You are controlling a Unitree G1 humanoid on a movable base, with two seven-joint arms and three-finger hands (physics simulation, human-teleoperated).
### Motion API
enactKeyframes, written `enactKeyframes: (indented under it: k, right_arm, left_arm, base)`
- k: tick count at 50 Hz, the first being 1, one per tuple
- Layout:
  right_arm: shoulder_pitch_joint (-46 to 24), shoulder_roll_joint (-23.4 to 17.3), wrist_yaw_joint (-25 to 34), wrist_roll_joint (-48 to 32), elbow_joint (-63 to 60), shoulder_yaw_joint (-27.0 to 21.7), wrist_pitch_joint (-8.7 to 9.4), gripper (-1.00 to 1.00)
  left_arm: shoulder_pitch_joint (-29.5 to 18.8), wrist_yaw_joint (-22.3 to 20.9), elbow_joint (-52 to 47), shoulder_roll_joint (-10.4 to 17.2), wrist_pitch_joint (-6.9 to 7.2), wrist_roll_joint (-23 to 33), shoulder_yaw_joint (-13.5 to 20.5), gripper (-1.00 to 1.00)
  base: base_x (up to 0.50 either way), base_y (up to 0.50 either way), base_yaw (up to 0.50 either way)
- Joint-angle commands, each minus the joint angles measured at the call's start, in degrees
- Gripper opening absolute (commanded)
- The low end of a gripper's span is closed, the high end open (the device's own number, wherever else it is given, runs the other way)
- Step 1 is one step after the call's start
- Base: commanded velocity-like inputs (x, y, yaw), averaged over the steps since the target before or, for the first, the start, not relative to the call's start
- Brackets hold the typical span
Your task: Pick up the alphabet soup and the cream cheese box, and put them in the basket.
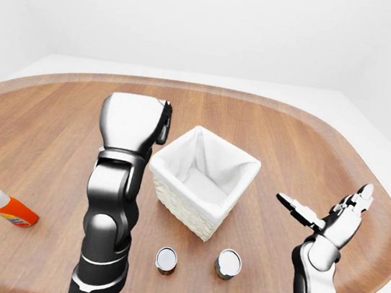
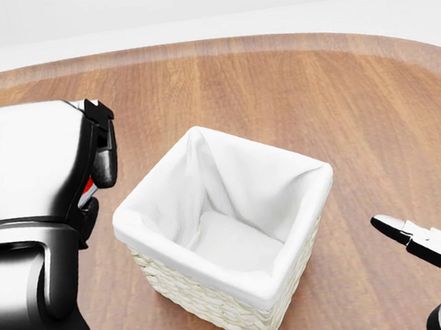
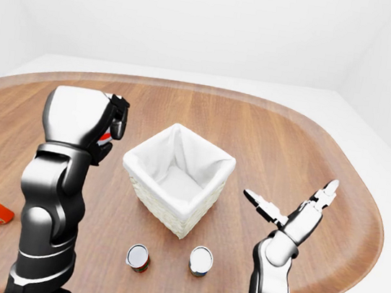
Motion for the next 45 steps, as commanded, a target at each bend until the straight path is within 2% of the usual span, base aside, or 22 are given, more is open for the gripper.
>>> enactKeyframes:
  k: [1,5,9,18,22,24,28,32,37,38,45]
  right_arm:
    - [0.28,0.15,0.18,-0.64,-0.18,0.10,-0.65,1.00]
    - [0.15,0.13,0.13,-0.71,0.00,0.08,-0.72,1.00]
    - [0.21,0.17,0.12,-0.82,-0.41,0.15,-0.37,1.00]
    - [0.31,0.24,0.07,-1.28,-0.51,0.28,-0.59,1.00]
    - [0.32,0.26,0.11,-1.36,-0.46,0.34,-0.65,1.00]
    - [0.24,0.21,0.19,-1.48,0.31,0.37,-1.40,1.00]
    - [0.25,0.14,0.23,-1.56,-0.05,0.40,-0.81,1.00]
    - [0.20,0.15,0.23,-1.66,0.26,0.45,-1.06,1.00]
    - [0.13,0.14,0.22,-1.72,-0.01,0.49,-0.56,1.00]
    - [0.03,0.11,0.25,-1.69,0.66,0.44,-1.13,1.00]
    - [0.19,0.16,0.28,-1.61,0.03,0.48,-0.71,1.00]
  left_arm:
    - [-5.79,-0.67,3.72,-2.48,0.00,1.68,-2.66,-1.00]
    - [-8.88,-2.73,4.42,-3.67,0.00,3.55,-3.41,-1.00]
    - [-10.67,-2.74,5.50,-4.40,0.00,5.55,-3.66,-1.00]
    - [-14.41,-3.13,9.29,-9.63,0.00,8.34,-6.66,-1.00]
    - [-15.70,-3.24,11.64,-11.03,0.00,9.10,-7.23,-1.00]
    - [-16.32,-2.48,14.56,-11.84,0.00,9.40,-7.61,-1.00]
    - [-17.09,-1.20,17.60,-13.09,0.00,9.58,-8.44,-1.00]
    - [-16.54,0.88,20.45,-14.08,0.00,10.84,-9.66,-1.00]
    - [-16.39,2.95,23.79,-15.77,0.00,9.84,-10.14,-1.00]
    - [-16.32,3.99,25.24,-16.17,0.00,8.82,-10.11,-1.00]
    - [-15.75,9.18,31.54,-16.70,0.00,5.54,-10.89,-1.00]
  base:
    - [0.00,0.00,0.00]
    - [0.00,0.00,0.00]
    - [0.00,0.00,0.00]
    - [0.00,0.00,0.00]
    - [0.00,0.00,0.00]
    - [0.00,0.00,0.00]
    - [0.00,0.00,0.00]
    - [0.00,0.00,0.00]
    - [0.00,0.00,0.00]
    - [0.00,0.00,0.00]
    - [0.00,0.00,0.00]
